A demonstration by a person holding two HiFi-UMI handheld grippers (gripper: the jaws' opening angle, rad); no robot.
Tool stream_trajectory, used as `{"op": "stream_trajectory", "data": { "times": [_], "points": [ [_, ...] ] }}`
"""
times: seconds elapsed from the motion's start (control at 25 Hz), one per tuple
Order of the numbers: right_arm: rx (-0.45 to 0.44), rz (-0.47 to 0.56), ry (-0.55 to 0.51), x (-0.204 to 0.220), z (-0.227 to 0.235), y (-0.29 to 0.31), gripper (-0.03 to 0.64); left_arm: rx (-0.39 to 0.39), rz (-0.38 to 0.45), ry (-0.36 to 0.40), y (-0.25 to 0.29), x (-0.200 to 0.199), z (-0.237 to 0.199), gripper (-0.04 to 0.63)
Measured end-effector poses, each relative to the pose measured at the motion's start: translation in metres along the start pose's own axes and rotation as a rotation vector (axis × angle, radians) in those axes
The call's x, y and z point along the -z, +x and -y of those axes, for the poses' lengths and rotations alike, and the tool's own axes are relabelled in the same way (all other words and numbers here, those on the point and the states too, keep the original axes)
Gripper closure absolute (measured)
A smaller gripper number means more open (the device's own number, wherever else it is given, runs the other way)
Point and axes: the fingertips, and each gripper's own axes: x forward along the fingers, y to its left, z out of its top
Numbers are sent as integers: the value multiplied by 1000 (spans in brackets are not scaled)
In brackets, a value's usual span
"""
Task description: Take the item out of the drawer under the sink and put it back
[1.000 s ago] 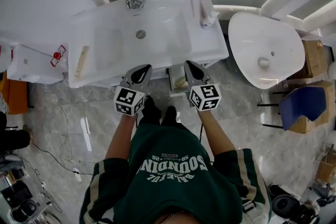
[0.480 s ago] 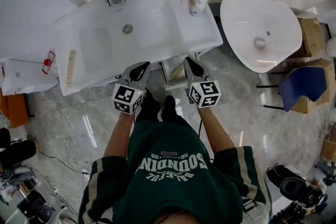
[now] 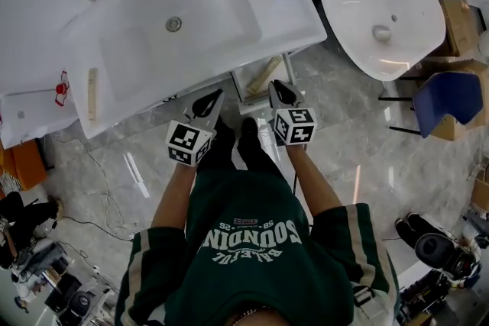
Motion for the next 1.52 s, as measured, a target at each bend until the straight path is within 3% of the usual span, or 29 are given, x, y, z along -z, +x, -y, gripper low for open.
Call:
{"op": "stream_trajectory", "data": {
  "times": [0.48, 0.8, 1.24, 1.52],
  "points": [
    [93, -95, 179, 64, 32, 61, 526, 42, -74, -32, 5, 39, -1, 545],
    [189, -115, 359, 101, 72, 110, 469, 102, -139, -25, 21, 64, 2, 545],
    [301, -194, 628, 172, 115, 167, 468, 134, -225, -26, 42, 97, -8, 545],
    [337, -204, 700, 197, 139, 193, 468, 146, -255, -53, 48, 112, -14, 545]
  ]
}}
